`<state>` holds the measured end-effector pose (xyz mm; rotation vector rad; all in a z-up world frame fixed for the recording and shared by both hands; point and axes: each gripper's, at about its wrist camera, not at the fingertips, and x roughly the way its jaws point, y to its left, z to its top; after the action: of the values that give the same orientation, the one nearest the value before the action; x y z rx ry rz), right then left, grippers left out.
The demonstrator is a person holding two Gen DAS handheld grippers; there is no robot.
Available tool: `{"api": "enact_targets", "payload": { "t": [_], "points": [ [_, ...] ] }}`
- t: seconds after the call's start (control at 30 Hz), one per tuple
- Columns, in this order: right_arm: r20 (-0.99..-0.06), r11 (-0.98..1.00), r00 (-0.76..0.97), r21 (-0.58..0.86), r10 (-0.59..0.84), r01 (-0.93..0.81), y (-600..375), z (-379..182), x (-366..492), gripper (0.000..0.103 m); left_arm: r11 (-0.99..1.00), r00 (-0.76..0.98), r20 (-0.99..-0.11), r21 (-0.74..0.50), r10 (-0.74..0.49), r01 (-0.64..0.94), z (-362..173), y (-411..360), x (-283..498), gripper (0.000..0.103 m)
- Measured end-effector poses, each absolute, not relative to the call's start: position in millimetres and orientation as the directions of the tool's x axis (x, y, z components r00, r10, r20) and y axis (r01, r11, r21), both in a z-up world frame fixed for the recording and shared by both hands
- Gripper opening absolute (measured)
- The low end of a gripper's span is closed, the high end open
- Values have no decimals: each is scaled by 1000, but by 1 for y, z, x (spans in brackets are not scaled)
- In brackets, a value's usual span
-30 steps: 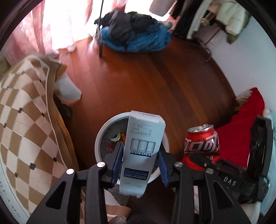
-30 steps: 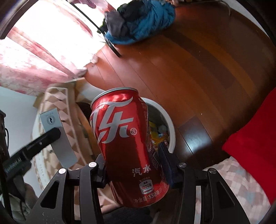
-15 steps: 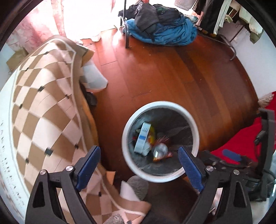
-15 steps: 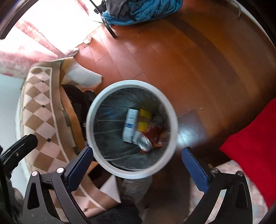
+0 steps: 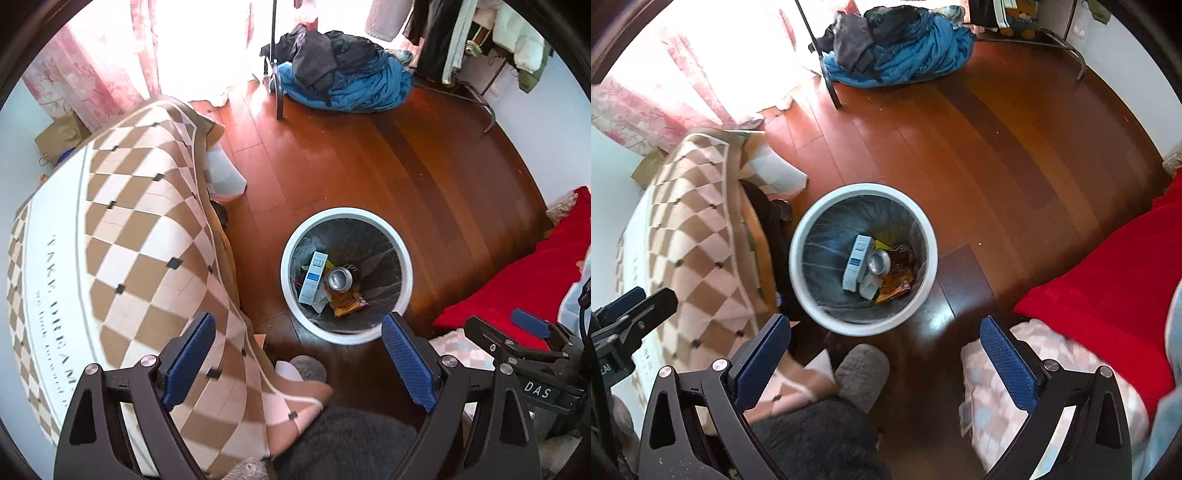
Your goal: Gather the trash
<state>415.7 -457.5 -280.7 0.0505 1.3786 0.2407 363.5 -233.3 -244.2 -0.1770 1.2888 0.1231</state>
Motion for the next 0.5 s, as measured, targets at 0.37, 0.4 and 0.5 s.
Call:
{"api": "enact_targets", "payload": {
  "t": [0.37, 0.4, 0.5],
  "points": [
    [-920, 949, 252, 260, 299, -179, -468, -168, 358, 103, 980, 343, -935, -144, -90, -138, -157, -240, 318, 92],
    [-914, 944, 257, 273, 315, -187, -469, -156, 354, 103, 979, 346, -933, -155, -100, -135, -152, -240, 316, 92],
    [-897, 931, 269, 302, 350, -203, -473, -128, 342, 103, 974, 362, -923, -188, -131, -127, -133, -238, 304, 92]
  ]
}}
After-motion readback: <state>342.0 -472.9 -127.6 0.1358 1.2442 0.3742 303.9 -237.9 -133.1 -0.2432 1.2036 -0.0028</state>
